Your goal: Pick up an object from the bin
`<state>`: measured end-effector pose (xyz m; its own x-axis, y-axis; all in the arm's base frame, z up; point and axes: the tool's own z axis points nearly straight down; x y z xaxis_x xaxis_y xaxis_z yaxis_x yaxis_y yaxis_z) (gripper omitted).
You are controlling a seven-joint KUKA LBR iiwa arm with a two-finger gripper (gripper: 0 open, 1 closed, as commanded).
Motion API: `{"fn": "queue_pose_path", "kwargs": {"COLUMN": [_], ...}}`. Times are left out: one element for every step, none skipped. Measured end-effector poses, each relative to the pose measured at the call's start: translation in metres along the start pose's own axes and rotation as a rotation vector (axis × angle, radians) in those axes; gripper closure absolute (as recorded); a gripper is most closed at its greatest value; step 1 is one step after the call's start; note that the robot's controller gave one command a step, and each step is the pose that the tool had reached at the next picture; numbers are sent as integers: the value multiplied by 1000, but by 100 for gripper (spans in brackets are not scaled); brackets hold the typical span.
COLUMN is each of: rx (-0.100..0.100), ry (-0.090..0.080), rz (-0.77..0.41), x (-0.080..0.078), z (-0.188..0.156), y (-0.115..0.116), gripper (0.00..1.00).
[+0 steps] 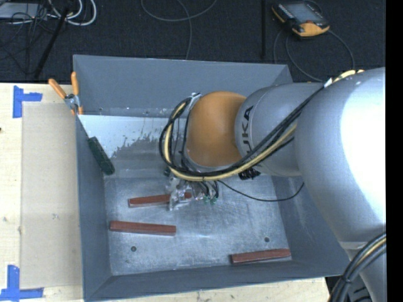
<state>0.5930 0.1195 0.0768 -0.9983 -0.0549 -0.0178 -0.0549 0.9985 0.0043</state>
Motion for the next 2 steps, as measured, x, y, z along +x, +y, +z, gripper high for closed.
{"fn": "queue_pose_path", "kwargs": {"rx": [0,4], "ry": [0,19], "rz": [0,10], "x": [0,0], "z": [0,-194], "y": [0,-2], "gripper": [100,100]}}
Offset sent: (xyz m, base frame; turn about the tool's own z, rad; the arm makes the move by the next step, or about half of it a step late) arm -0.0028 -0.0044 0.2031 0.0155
